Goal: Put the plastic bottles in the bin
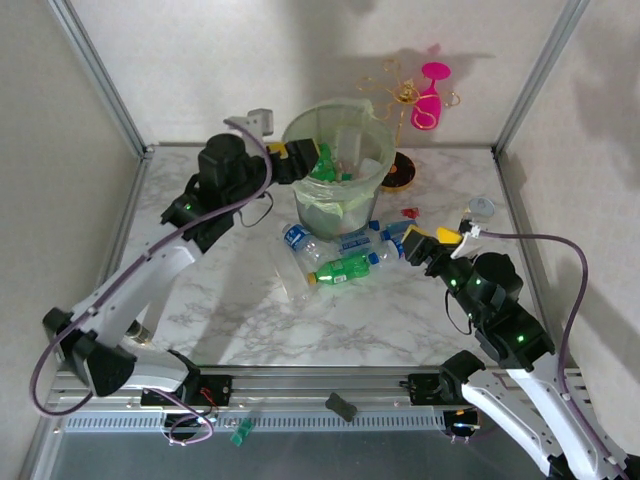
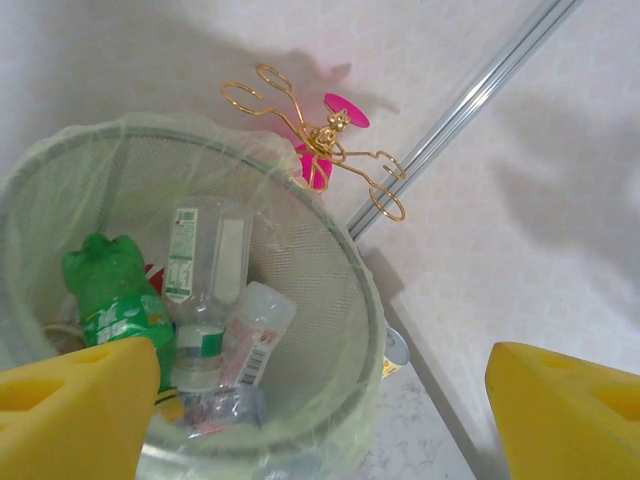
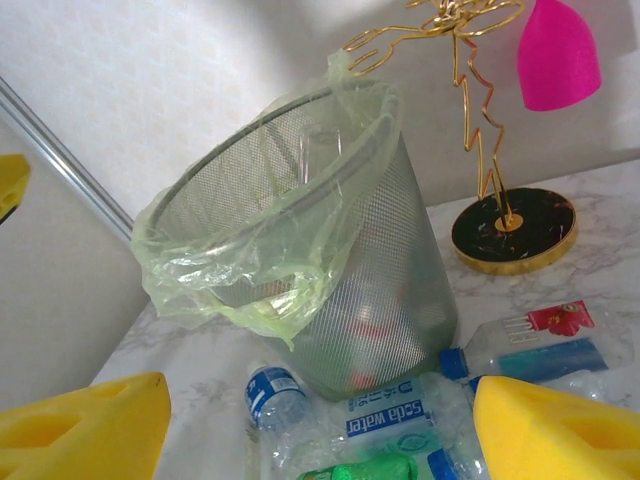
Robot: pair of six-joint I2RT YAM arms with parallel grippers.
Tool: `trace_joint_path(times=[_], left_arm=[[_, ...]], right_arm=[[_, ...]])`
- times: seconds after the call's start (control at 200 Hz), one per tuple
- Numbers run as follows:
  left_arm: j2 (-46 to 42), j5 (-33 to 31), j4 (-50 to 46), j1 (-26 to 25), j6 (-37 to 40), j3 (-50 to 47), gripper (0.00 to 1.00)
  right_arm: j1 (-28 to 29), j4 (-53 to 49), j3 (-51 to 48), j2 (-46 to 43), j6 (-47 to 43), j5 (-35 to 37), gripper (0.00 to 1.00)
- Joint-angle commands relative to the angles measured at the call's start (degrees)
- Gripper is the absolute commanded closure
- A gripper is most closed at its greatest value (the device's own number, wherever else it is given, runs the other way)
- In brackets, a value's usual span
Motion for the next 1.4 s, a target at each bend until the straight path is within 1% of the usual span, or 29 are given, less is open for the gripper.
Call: trace_joint_path(times=[0.0, 0.155, 0.245, 0.406, 0.556, 0.641, 0.781, 1.046, 1.217, 1.397], left_arm=[[-6.2, -3.4, 3.1, -0.3, 1.5, -4.8, 0.16], [-13.8, -10.1, 3.0, -0.3, 1.7, -12.7, 0.16], [-17.4, -13.1, 2.0, -0.3, 2.3, -16.0, 0.15], [-23.3, -15.2, 0.4, -0.3, 3.0, -20.9, 0.15], [-27.0, -15.4, -0.7, -0.3, 3.6, -24.7, 0.15], [-28.2, -15.4, -1.3, -0.3, 4.5, -26.4, 0.16], [-30.6, -17.6, -0.5, -0.3, 6.2, -30.4, 0.15], [-32.0, -18.2, 0.9, -0.3, 6.1, -35.0, 0.16], [-30.3, -17.0, 0.9, -0.4, 6.0, -35.6, 0.16], [-29.8, -16.6, 1.2, -0.4, 5.8, -35.7, 0.16]], right_arm=[[0.1, 2.9, 1.2, 0.7, 1.4, -2.0, 0.22], [0.0, 4.5, 0.0, 1.4, 3.2, -3.9, 0.28], [0.1, 5.5, -1.0, 1.9, 4.5, -5.2, 0.30], [0.0, 5.1, -2.3, 3.8, 7.1, -6.1, 0.30], [0.1, 3.6, -4.0, 4.7, 10.1, -4.2, 0.29], [0.1, 2.8, -5.5, 5.2, 11.9, -3.7, 0.27], [0.0, 1.3, -8.6, 7.6, 15.7, -3.1, 0.25], [0.0, 4.0, -12.1, 14.4, 21.4, -2.8, 0.18], [0.0, 7.8, -13.9, 19.1, 26.3, -5.0, 0.17], [-0.1, 10.2, -14.4, 25.5, 35.5, -7.5, 0.18]])
